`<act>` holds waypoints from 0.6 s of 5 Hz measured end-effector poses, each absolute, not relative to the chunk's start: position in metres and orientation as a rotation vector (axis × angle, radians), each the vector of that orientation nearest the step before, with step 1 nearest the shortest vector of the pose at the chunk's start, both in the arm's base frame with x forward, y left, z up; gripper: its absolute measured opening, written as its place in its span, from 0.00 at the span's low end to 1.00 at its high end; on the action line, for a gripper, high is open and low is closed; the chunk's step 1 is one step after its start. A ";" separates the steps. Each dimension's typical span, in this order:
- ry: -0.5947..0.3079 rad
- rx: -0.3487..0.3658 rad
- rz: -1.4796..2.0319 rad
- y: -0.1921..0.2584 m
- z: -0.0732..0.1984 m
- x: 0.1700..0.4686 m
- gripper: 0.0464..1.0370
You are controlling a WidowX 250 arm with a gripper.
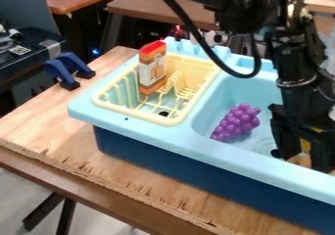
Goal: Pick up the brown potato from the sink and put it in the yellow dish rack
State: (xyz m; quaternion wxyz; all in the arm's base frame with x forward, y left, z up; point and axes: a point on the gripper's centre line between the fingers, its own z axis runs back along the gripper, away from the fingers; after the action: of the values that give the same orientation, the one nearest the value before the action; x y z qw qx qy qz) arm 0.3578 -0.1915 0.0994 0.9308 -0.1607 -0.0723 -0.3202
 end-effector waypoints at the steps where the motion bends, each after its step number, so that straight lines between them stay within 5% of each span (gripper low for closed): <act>1: -0.170 -0.405 -0.659 -0.194 0.101 0.343 0.96; 3: -0.144 -0.464 -0.629 -0.197 0.103 0.328 0.91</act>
State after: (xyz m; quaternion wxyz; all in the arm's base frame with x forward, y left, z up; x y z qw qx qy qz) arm 0.3283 -0.1971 0.1030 0.9220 -0.2258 -0.0701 -0.3065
